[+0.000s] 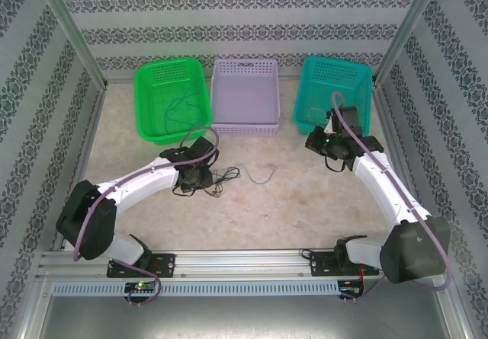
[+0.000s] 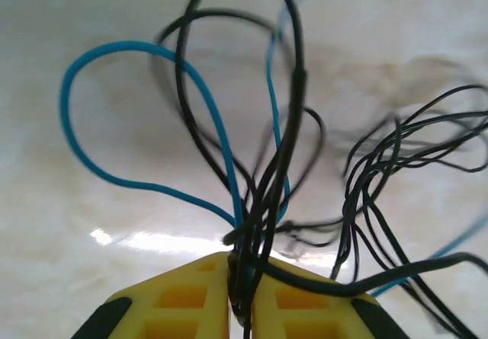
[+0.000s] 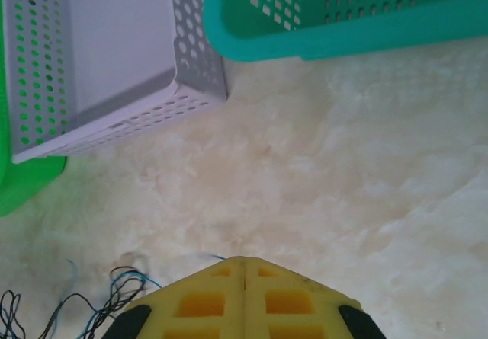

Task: Untangle the cables

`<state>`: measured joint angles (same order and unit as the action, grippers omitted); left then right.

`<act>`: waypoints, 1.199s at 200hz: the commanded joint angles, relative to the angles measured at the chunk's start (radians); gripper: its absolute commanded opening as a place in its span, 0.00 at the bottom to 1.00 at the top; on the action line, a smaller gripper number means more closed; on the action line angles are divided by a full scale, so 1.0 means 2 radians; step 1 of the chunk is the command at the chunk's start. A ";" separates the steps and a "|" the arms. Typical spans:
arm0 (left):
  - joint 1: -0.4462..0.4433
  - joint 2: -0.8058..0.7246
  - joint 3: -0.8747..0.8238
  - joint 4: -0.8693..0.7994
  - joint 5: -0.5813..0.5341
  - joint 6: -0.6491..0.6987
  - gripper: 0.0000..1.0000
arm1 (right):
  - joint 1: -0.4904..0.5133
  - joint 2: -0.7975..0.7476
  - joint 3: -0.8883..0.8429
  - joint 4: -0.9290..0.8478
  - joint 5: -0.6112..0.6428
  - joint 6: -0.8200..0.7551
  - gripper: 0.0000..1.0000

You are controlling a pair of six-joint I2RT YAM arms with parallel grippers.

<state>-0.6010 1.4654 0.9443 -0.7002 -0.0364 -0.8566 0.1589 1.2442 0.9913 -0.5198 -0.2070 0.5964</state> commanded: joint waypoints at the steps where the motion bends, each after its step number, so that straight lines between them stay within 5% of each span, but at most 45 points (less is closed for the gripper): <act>1: 0.003 0.006 0.001 -0.042 -0.023 -0.010 0.19 | 0.012 -0.005 0.007 -0.004 0.026 -0.012 0.00; 65: 0.003 0.003 0.006 -0.041 -0.019 -0.008 0.23 | 0.076 0.011 -0.011 -0.009 0.030 0.013 0.00; 97: 0.002 -0.043 0.026 -0.046 -0.004 -0.015 0.42 | 0.183 0.062 -0.018 0.027 0.060 0.063 0.39; 131: 0.002 -0.059 0.038 -0.039 0.071 -0.075 0.61 | 0.216 0.161 -0.025 0.148 0.011 0.149 0.56; 155: -0.005 -0.064 -0.001 0.016 0.145 -0.211 0.65 | 0.208 0.213 -0.033 0.209 0.006 0.197 0.59; 187: -0.035 -0.084 -0.057 0.130 0.144 -0.395 0.70 | 0.203 0.261 -0.017 0.245 0.001 0.246 0.54; 240: -0.050 -0.022 -0.039 0.148 0.161 -0.435 0.72 | 0.197 0.317 -0.014 0.287 0.005 0.286 0.43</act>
<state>-0.6804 1.3621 0.8448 -0.4583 0.2527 -1.6169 0.5621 1.7954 0.9527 -0.0914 -0.1913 1.1007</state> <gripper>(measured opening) 0.714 0.448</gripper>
